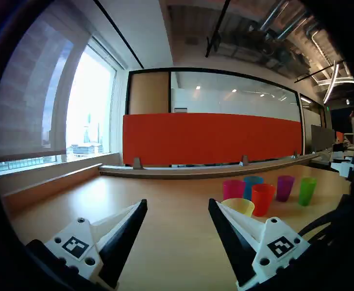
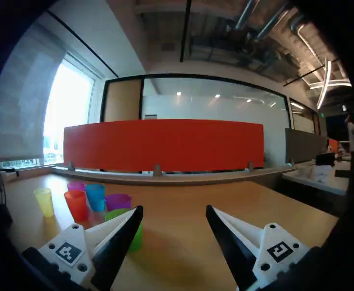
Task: Pour water
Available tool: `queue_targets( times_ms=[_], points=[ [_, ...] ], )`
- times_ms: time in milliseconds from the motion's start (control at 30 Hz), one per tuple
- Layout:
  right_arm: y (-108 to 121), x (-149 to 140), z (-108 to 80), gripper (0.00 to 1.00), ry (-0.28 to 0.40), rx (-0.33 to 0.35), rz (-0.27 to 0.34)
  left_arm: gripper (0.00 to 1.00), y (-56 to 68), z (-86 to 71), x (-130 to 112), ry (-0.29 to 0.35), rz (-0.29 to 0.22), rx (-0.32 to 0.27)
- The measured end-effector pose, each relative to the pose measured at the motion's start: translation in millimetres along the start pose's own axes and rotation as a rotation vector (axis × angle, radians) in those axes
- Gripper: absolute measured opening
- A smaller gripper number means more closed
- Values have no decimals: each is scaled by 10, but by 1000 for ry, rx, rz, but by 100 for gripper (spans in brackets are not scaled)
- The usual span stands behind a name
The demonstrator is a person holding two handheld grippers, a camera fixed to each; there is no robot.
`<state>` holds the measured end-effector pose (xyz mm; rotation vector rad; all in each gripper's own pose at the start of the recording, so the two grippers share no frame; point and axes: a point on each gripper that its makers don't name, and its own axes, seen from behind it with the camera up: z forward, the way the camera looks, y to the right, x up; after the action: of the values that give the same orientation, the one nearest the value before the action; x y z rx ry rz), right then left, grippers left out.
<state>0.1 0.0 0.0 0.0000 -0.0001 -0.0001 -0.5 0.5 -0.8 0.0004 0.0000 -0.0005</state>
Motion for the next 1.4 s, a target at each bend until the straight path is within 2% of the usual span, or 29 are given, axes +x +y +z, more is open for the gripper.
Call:
queue_targets(
  times_ms=[400, 667, 867, 1067, 1200, 1400],
  points=[
    [-8, 13, 0, 100, 1, 0, -1, 93, 3, -2, 8, 0, 1, 0],
    [-12, -26, 29, 100, -26, 2, -10, 93, 64, 30, 49, -20, 6, -15],
    [-45, 207, 45, 100, -15, 29, -13, 93, 119, 82, 255, -22, -10, -45],
    [-57, 529, 91, 100, -15, 53, -47, 93, 183, 165, 528, -38, -18, -85],
    [-53, 777, 142, 100, -22, 61, -69, 93, 255, 231, 768, -47, -20, -116],
    [-66, 1178, 215, 100, -12, 76, -46, 94, 320, 323, 1174, -30, -18, -139]
  ],
)
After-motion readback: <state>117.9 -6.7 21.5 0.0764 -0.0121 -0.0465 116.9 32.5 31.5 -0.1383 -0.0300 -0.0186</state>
